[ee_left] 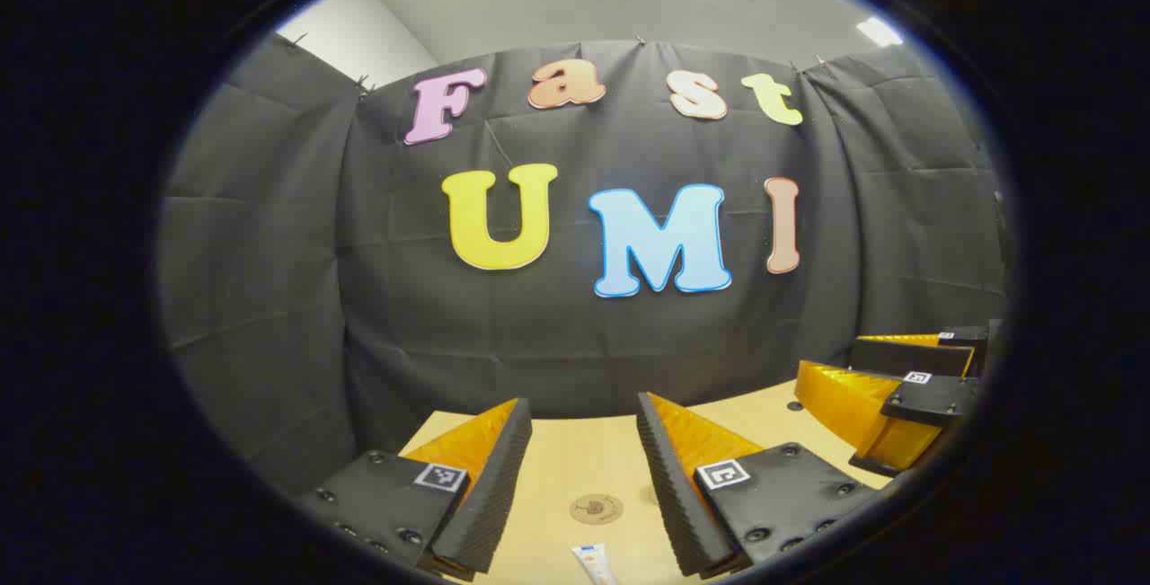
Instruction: Put the toothbrush and toothpaste on the desktop into the cup, then pick up the cup and place it on the coaster on the desktop.
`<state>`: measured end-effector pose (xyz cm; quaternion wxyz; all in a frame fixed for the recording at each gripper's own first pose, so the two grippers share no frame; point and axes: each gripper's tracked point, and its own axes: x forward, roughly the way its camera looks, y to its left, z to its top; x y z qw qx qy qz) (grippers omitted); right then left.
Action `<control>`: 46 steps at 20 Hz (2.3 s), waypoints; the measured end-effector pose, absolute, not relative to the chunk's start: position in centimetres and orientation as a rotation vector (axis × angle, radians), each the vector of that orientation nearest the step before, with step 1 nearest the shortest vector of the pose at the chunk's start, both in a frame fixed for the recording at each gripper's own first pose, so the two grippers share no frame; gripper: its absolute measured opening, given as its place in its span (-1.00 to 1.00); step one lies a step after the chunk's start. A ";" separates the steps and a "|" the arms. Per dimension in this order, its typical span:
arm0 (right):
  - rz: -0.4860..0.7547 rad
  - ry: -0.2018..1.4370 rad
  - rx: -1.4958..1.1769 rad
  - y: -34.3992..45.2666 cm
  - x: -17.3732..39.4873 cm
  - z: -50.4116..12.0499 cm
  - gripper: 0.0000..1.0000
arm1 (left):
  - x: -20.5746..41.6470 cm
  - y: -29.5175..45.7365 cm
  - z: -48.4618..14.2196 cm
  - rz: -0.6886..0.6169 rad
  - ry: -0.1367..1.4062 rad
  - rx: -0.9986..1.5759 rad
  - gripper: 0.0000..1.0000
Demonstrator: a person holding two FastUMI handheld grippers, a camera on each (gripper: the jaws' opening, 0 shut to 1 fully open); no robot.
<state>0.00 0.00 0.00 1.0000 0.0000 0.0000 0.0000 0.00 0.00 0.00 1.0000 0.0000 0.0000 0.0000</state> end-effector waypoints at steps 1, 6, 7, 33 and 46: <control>0.002 0.000 0.000 0.0 0.0 0.0 0.73 | 0.0 0.0 0.0 0.001 -0.001 0.000 0.56; 0.011 -0.004 0.000 0.1 0.0 0.1 0.65 | -0.2 0.1 0.3 0.009 -0.006 0.002 0.56; 0.012 -0.003 0.001 0.1 0.0 0.1 0.65 | -0.2 0.1 0.3 0.010 -0.006 0.002 0.56; -0.007 0.247 0.033 -0.2 1.6 -8.7 0.66 | 2.3 -1.5 -10.3 -0.033 0.221 0.016 0.55; 0.012 0.709 0.099 0.0 1.4 -24.5 0.70 | 1.7 -1.6 -30.4 -0.067 0.685 -0.113 0.56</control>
